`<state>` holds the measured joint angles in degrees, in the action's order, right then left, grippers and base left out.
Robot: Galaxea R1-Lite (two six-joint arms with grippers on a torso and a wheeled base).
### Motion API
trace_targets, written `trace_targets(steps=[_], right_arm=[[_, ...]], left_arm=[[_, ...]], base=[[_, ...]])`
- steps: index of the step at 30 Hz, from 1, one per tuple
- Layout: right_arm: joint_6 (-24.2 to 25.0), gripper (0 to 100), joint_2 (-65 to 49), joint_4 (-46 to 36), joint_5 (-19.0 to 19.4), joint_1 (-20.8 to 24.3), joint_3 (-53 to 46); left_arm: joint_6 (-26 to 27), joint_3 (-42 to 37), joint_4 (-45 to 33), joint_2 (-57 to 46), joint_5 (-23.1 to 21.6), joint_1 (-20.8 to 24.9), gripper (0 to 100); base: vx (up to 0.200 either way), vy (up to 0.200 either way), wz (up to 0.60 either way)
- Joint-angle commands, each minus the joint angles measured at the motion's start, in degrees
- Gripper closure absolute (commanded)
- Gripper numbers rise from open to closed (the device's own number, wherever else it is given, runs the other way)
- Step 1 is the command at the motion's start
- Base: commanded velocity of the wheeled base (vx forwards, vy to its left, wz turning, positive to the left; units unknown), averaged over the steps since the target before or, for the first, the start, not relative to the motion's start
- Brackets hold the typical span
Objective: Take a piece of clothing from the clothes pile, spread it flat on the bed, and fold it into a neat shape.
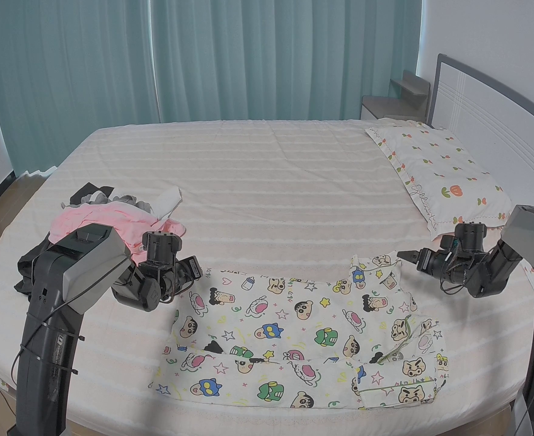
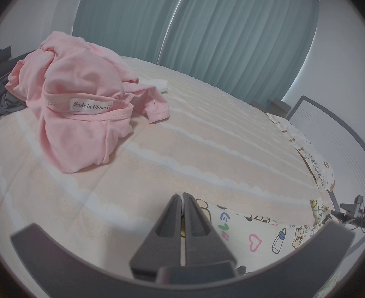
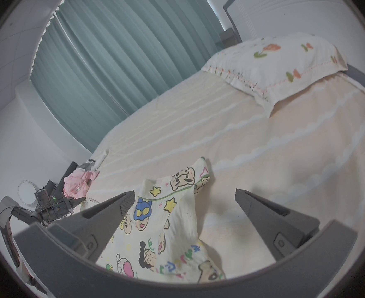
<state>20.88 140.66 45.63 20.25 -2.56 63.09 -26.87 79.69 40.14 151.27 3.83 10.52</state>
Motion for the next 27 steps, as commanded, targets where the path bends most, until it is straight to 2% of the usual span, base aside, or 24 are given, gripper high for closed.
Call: trace_targets(steps=[1,15,16,23,25,27], right_arm=[[0.12,0,5.95,-5.02,-1.09,3.26,7.49],[-0.05,0,8.85,-15.13,-1.53,5.20,15.84],[-0.05,100,9.11,-15.66,-1.62,5.20,16.28],[0.12,100,8.93,-15.22,-1.18,3.70,16.19],[0.12,100,8.41,-14.96,-0.39,2.74,15.84],[0.04,100,7.26,-14.87,2.16,1.68,14.35]], left_arm=[[-0.20,-1.12,0.20,-0.54,0.30,0.11,100],[-0.20,-1.12,0.29,-0.72,0.30,0.47,100],[-0.20,-1.12,0.29,-0.72,0.30,0.47,100],[-0.20,-2.70,0.29,-2.74,0.30,0.29,100],[-0.29,-3.40,0.20,-3.53,0.30,0.29,100],[-0.29,-4.54,0.20,-4.58,0.30,0.20,100]], base=[[0.000,0.000,0.00],[0.000,0.000,0.00],[0.000,0.000,0.00],[0.000,0.000,0.00],[0.000,0.000,0.00],[0.000,0.000,0.00]])
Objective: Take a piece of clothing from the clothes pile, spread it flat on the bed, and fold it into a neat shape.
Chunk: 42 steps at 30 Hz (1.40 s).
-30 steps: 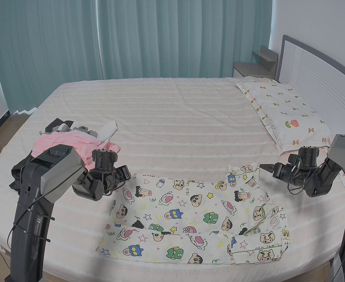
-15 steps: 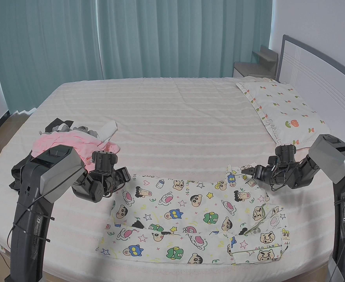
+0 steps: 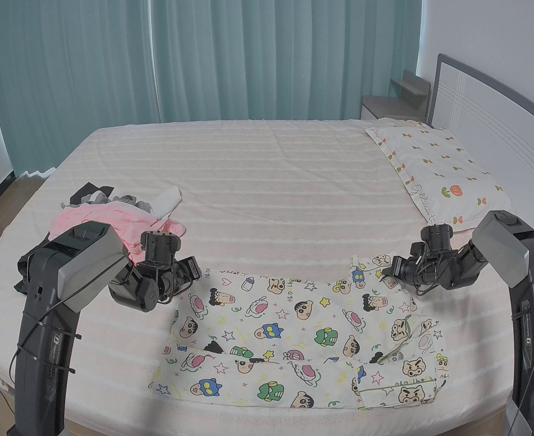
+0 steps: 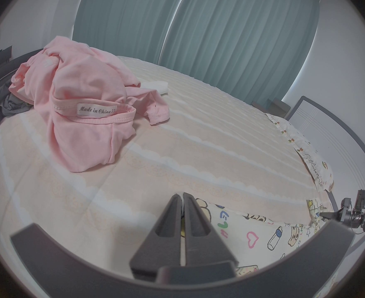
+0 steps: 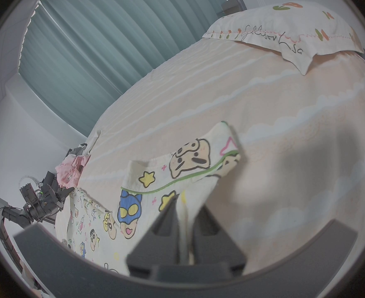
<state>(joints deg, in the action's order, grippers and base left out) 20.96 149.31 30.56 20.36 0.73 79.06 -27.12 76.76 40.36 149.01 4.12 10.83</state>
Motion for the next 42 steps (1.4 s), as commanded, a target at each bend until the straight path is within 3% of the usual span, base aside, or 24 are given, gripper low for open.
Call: trace_targets(steps=[1,6,17,42], right_arm=[[-0.04,100,-1.83,0.20,3.46,-2.05,-2.24],[-0.13,100,-4.03,1.52,9.26,-3.72,-4.96],[0.67,100,-7.02,18.13,17.35,-5.21,-16.13],[0.67,100,-4.99,17.95,16.03,-4.33,-15.34]], left_arm=[[-0.03,-2.15,-0.02,-2.76,-0.08,-0.10,100],[-0.03,-3.81,-0.02,-4.16,-0.17,-0.10,100],[-0.03,-7.59,0.15,-7.41,-0.43,-0.01,100],[-0.03,-9.79,0.86,-9.00,-0.69,0.07,100]], base=[[0.000,0.000,0.00],[0.000,0.000,0.00],[0.000,0.000,0.00],[0.000,0.000,0.00]])
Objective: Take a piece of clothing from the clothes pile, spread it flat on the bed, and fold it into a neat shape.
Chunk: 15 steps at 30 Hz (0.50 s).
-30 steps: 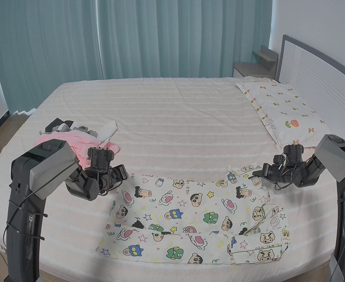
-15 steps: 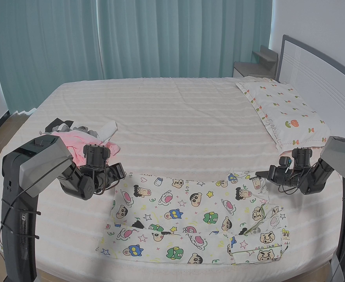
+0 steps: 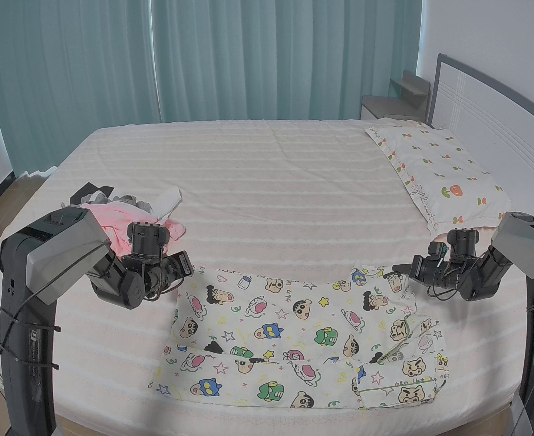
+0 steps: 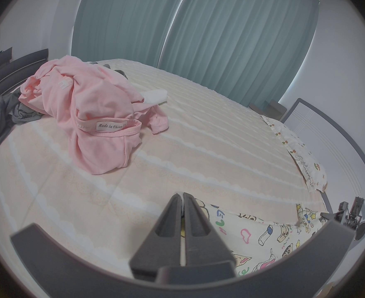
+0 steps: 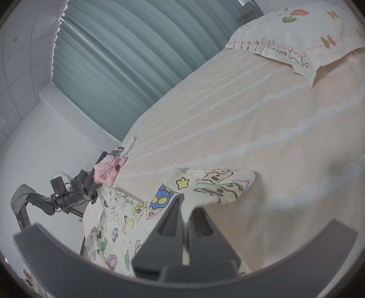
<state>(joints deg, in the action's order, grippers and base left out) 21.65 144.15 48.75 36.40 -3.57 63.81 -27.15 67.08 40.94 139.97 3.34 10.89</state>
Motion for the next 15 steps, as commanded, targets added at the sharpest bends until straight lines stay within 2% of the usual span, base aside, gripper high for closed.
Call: trace_targets(steps=[1,3,4,15], right_arm=[[-0.03,100,0.16,-0.23,-0.01,-0.03,-0.08],[-0.03,100,0.69,-0.50,-0.01,0.06,0.53],[-0.12,0,0.78,-0.50,-0.01,0.06,0.62],[-0.29,0,1.92,-0.32,-0.01,0.41,0.00]], left_arm=[[-0.01,-0.11,0.28,0.04,0.09,0.01,100],[-0.01,-0.11,0.37,0.21,0.09,0.01,100],[-0.01,-0.11,0.37,0.13,0.09,0.01,100],[-0.01,-0.11,0.37,0.21,0.00,0.01,100]], base=[[0.000,0.000,0.00],[0.000,0.000,0.00],[0.000,0.000,0.00],[0.000,0.000,0.00]])
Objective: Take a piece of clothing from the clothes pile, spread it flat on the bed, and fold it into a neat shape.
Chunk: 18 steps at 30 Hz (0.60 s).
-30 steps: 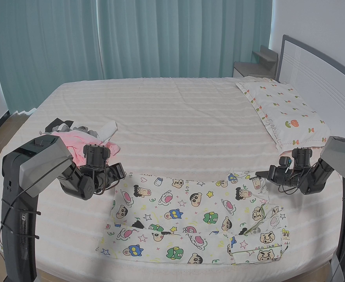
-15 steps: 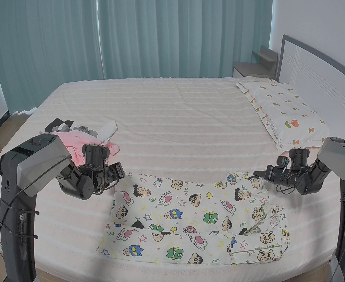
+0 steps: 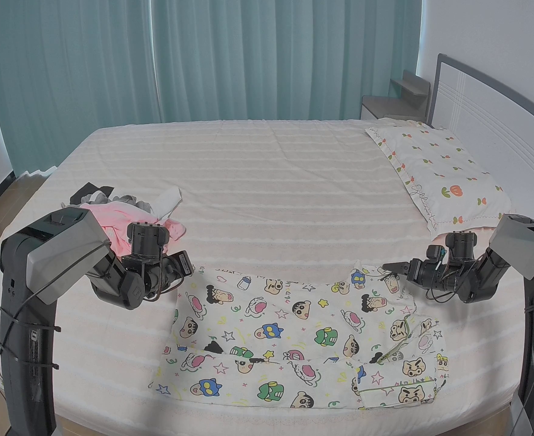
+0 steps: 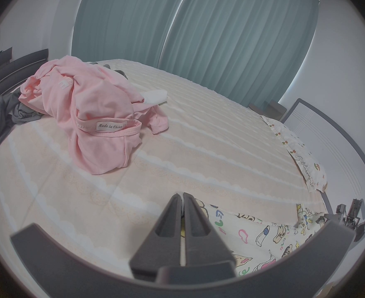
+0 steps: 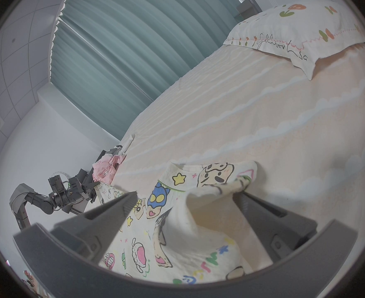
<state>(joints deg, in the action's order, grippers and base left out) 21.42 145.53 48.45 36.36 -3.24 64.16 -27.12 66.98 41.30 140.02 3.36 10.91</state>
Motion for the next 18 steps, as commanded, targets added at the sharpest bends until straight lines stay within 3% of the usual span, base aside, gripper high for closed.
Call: trace_targets(steps=[1,9,10,18], right_arm=[[-0.15,0,0.46,-0.02,0.02,0.17,-0.44],[-1.38,0,0.63,-0.11,0.11,2.19,-0.44],[-1.29,100,0.63,-0.19,0.11,2.45,-0.09],[-1.29,100,0.19,-0.46,0.11,1.66,-0.26]], left_arm=[[-0.03,0.00,0.01,0.25,0.06,-0.01,100],[-0.12,-0.09,0.01,0.25,0.06,-0.01,100],[-0.03,-0.09,0.01,0.25,0.06,-0.01,100],[0.05,-1.06,0.09,-0.54,0.41,0.08,100]], base=[[0.000,0.000,0.00],[0.000,0.000,0.00],[0.000,0.000,0.00],[0.000,0.000,0.00]])
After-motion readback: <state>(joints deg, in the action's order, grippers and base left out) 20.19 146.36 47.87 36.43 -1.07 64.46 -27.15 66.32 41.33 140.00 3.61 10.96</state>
